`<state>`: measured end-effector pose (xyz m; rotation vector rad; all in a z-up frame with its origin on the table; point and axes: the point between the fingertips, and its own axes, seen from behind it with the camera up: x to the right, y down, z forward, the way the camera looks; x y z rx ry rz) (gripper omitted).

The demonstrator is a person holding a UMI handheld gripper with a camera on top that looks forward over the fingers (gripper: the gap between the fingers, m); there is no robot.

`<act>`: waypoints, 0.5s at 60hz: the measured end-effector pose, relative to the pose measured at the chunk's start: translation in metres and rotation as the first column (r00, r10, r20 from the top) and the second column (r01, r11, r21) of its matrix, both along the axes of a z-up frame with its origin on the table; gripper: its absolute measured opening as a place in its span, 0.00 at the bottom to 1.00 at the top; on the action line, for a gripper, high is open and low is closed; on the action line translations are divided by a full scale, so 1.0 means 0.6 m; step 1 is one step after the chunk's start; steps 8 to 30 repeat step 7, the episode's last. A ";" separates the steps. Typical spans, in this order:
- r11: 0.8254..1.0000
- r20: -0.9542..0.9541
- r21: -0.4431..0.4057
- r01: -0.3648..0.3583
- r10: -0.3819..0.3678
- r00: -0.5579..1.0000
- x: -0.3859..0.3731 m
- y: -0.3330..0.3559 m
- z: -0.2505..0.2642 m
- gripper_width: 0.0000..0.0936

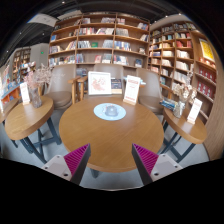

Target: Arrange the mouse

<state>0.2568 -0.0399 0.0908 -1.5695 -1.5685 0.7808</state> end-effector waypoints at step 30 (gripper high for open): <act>1.000 0.010 -0.009 -0.009 0.009 1.000 0.007 -0.004 -0.007 0.91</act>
